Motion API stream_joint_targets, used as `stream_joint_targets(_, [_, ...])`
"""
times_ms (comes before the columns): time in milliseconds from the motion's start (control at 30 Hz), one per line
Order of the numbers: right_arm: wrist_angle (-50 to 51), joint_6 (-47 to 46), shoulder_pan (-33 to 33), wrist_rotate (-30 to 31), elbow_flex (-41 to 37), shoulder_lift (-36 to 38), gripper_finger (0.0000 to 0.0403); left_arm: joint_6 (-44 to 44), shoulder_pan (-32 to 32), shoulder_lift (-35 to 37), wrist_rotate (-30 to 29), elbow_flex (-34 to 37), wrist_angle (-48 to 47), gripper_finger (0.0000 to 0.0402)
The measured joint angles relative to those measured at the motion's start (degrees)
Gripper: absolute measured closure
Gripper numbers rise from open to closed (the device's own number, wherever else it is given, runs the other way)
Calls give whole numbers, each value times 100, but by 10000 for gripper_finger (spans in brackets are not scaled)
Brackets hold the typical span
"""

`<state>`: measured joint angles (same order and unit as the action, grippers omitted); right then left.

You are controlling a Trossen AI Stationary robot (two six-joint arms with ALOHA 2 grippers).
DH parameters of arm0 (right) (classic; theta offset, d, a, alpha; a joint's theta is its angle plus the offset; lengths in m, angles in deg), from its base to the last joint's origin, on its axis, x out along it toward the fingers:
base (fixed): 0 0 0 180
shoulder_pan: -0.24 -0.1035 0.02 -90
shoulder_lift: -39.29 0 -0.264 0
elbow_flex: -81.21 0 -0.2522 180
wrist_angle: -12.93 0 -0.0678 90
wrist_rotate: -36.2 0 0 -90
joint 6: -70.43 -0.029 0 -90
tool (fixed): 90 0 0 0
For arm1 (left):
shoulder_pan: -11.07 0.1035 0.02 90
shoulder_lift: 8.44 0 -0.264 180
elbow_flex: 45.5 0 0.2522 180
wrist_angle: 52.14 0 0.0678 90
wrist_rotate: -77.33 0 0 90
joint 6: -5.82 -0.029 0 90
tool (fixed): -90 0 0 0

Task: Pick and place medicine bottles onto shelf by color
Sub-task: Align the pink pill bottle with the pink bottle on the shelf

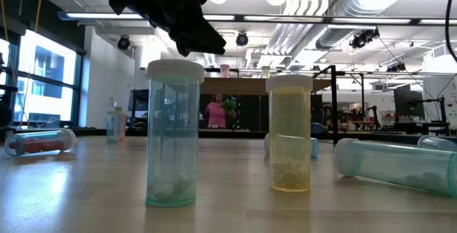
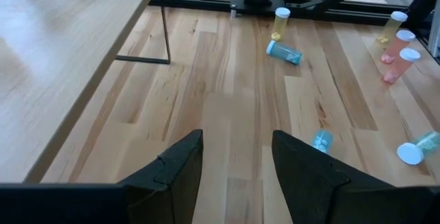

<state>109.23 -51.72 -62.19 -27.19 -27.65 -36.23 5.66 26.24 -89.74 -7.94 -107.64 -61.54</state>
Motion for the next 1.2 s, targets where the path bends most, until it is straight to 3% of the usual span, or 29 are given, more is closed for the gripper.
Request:
stream_joint_targets(167, [-845, 380, 0, 96, -767, 671, 219, 3, -71, 0, 1, 0, -3, 236])
stream_joint_targets(367, [-1874, 1345, 2, 211, -1108, 1082, 220, 100, -99, 0, 4, 0, -26, 236])
stream_joint_targets(767, [-3716, 3447, 2, 562, -1149, 443, 220, 256, -99, 0, -1, 0, -22, 236])
stream_joint_targets(1200, [-4705, 4218, 10, 495, -1142, 95, 220, 321, -99, 0, -2, -1, -19, 236])
